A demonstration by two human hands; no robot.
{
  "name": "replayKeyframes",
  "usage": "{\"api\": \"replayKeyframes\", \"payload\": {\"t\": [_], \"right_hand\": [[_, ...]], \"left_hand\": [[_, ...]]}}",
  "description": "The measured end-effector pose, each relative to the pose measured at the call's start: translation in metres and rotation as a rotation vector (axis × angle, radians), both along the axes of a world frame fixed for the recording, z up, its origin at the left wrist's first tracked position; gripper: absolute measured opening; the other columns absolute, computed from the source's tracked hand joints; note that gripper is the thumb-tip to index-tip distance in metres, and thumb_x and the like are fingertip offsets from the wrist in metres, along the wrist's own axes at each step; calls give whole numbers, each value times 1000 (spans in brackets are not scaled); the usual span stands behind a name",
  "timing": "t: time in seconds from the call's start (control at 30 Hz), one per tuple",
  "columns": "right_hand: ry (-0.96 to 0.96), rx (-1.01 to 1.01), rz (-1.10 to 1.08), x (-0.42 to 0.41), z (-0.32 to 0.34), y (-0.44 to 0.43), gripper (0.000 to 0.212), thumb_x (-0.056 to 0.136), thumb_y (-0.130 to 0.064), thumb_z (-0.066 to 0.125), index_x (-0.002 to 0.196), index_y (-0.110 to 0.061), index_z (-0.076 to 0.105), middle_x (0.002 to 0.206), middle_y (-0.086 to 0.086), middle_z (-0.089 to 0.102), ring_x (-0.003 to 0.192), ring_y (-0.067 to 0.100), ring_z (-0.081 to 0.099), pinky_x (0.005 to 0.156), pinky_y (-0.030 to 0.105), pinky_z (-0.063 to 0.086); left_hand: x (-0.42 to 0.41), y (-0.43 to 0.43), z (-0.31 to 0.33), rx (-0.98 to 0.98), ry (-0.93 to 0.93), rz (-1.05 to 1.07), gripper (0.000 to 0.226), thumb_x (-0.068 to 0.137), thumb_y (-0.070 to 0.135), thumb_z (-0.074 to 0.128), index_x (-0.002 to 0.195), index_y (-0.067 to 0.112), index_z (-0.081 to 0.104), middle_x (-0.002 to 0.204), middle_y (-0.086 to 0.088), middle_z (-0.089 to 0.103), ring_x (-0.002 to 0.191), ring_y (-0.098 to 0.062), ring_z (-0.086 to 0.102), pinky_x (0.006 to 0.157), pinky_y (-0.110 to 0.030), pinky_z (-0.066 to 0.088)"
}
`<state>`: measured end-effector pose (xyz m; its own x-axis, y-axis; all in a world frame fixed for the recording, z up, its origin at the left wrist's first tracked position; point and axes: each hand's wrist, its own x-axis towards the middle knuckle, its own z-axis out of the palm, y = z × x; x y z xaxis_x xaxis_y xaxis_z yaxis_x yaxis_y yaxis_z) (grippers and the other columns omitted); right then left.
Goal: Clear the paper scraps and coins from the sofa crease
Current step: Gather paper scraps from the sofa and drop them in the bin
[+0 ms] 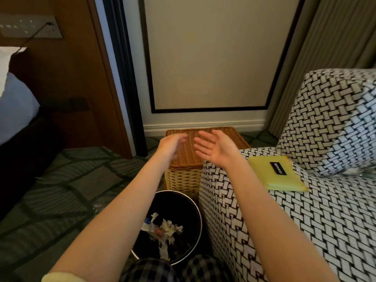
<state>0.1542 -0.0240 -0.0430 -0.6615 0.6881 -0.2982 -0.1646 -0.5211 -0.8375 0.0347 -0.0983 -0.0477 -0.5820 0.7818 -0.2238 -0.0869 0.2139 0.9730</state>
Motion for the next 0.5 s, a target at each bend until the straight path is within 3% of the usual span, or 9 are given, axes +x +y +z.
{"api": "replayKeyframes", "payload": {"t": [0.1,0.23,0.33,0.43,0.5], "right_hand": [[76,25,-121,38,18,15,39,100,-30,29,123,-9,54,130,14,55,111,28,53,92,38,43],[73,60,-257,90,24,32,34,99,-24,30,117,-10,55,127,12,57,109,27,54,89,37,44],[47,104,-308,134,24,36,35,99,-19,29,123,-9,52,114,7,62,105,25,55,87,35,45],[-19,139,-416,183,23,39,27,98,-15,34,109,-9,58,104,6,64,93,22,59,82,33,48],[-186,190,-527,214,21,45,24,96,-13,40,103,-9,62,98,4,64,87,20,59,80,32,49]], "left_hand": [[37,19,20,94,61,-78,19,93,21,47,89,31,63,119,3,62,114,-16,53,94,-36,38],[94,42,36,160,150,-250,19,92,17,49,90,28,63,117,4,61,107,-12,52,94,-32,41],[136,60,41,214,252,-336,22,91,11,46,87,25,62,102,7,62,96,-8,52,81,-23,42],[171,75,37,267,374,-489,24,90,10,45,81,28,60,100,9,60,102,-9,53,84,-21,40],[192,84,32,245,492,-608,19,92,14,46,91,26,60,106,6,61,105,-11,54,85,-22,42]]}}
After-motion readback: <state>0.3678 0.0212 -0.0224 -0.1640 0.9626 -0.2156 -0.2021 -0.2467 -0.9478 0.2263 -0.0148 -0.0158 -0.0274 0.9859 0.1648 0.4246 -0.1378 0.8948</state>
